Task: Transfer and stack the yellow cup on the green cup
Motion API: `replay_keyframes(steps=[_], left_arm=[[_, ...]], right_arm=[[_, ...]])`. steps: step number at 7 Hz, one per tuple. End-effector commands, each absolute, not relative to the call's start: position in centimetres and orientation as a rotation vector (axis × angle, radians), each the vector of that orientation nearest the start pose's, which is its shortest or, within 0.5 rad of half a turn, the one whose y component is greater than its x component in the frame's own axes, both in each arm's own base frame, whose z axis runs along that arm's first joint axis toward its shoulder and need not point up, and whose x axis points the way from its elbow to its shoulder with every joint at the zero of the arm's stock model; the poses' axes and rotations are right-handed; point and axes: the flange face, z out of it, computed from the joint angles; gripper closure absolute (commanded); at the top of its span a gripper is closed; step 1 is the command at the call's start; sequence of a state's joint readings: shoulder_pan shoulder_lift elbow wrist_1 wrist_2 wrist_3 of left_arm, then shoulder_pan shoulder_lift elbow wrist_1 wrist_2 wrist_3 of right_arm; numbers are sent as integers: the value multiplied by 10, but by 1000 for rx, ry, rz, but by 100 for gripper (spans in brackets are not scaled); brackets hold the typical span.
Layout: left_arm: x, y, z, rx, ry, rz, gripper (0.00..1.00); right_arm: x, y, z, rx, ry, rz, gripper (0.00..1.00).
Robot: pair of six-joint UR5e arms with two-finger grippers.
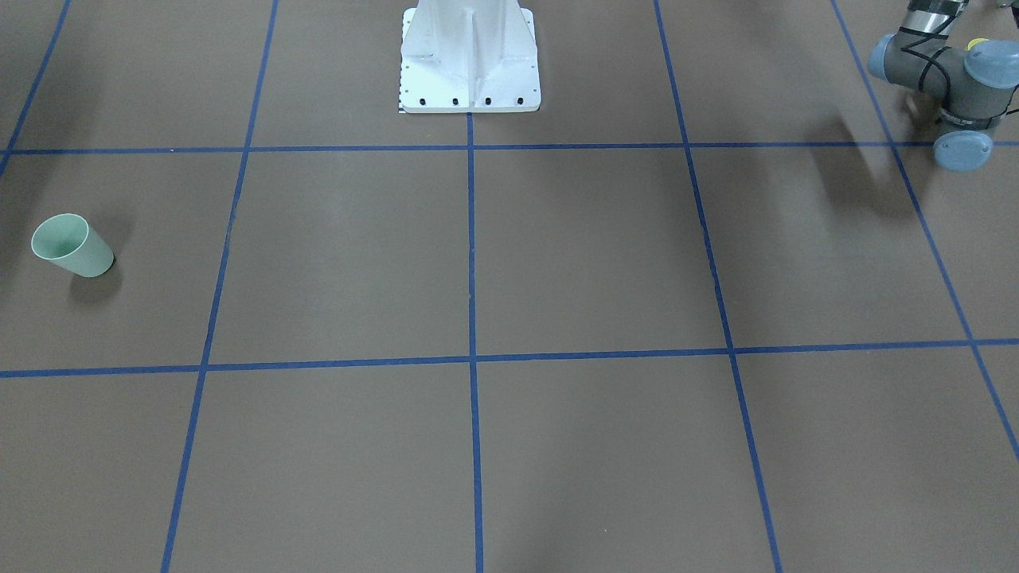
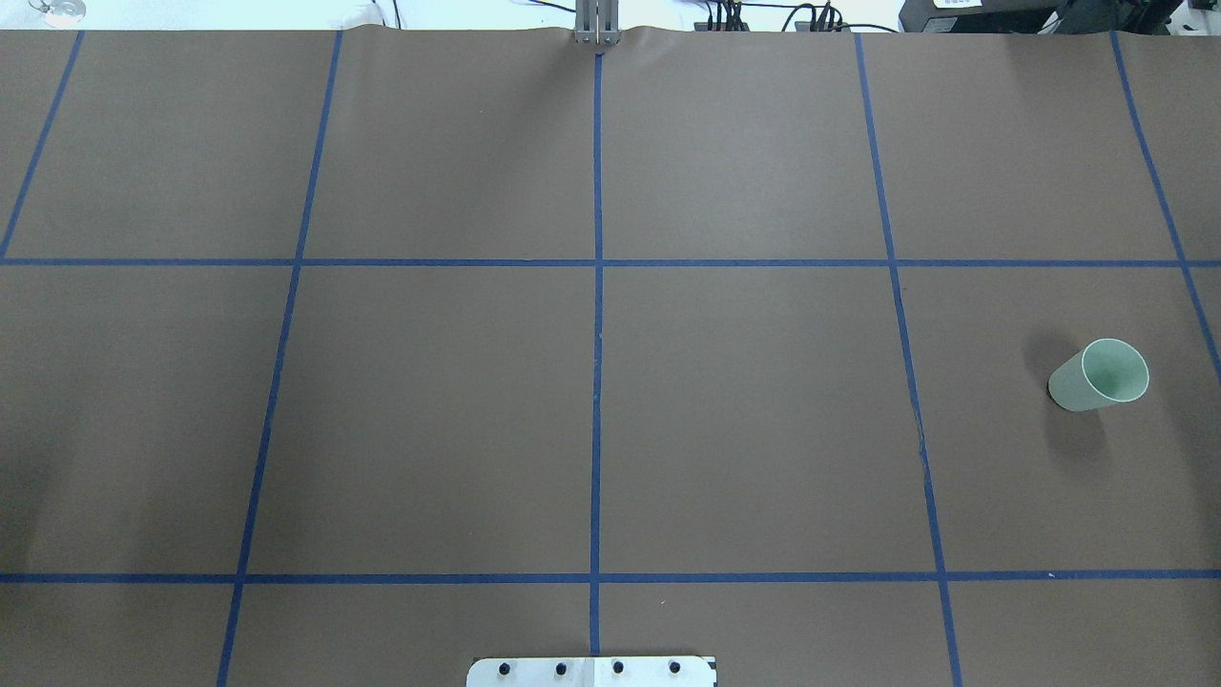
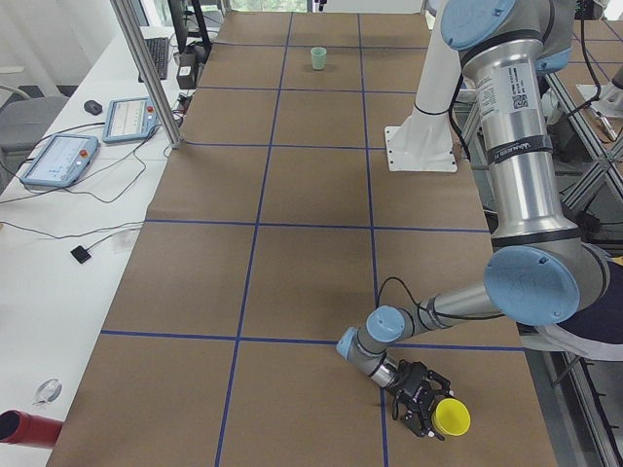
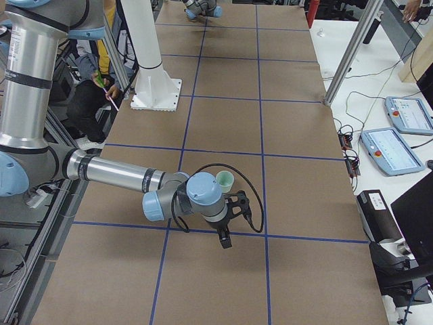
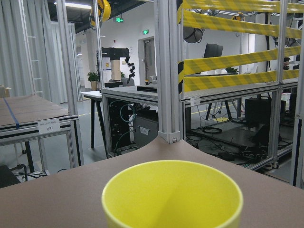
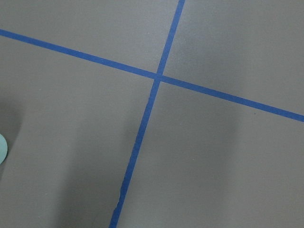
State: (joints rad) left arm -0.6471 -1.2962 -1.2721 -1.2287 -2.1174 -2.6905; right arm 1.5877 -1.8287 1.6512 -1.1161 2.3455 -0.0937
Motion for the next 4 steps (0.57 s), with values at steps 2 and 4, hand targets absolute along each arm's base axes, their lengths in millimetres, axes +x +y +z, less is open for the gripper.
replay_keyframes(steps=[2,4], left_arm=[[109,-182,927,-346,-1188,-1834,0],[105,-179,932,-340,-1204,-1835,12]], right_arm=[[70,-390,685,305,-754,-181,0],[70,-390,685,304,-755,-180,0]])
